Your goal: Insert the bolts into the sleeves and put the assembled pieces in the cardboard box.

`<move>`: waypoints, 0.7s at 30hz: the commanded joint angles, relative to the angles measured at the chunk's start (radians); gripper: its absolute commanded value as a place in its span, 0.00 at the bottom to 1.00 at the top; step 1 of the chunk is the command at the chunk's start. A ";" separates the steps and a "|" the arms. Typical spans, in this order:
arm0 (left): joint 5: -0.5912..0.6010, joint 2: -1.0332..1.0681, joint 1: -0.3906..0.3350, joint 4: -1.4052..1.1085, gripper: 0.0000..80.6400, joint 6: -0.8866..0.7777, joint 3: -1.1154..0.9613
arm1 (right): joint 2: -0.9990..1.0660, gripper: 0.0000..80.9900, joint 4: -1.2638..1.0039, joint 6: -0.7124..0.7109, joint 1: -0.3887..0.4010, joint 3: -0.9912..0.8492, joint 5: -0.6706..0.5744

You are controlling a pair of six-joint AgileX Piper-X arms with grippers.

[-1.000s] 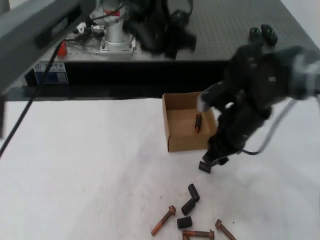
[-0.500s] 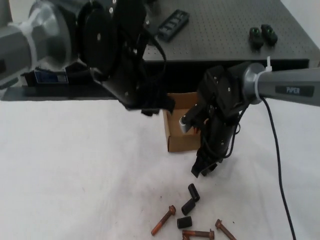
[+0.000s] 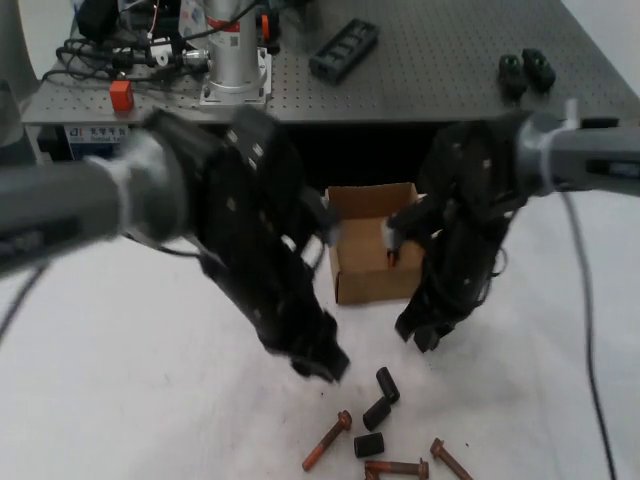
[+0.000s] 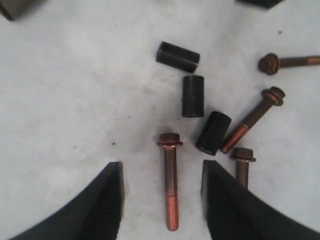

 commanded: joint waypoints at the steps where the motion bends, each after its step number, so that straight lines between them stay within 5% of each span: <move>1: -0.034 0.050 -0.047 0.021 0.45 0.046 -0.008 | -0.011 0.03 -0.006 0.009 -0.002 -0.013 -0.030; 6: -0.146 0.119 -0.103 0.022 0.45 0.047 -0.011 | -0.206 0.03 -0.048 0.045 -0.005 0.170 -0.030; 14: -0.153 0.184 -0.103 -0.004 0.43 0.045 -0.011 | -0.482 0.03 -0.049 0.104 -0.005 0.354 -0.030; 21: -0.153 0.196 -0.103 -0.030 0.12 0.045 -0.011 | -0.675 0.03 0.006 0.147 -0.005 0.417 -0.030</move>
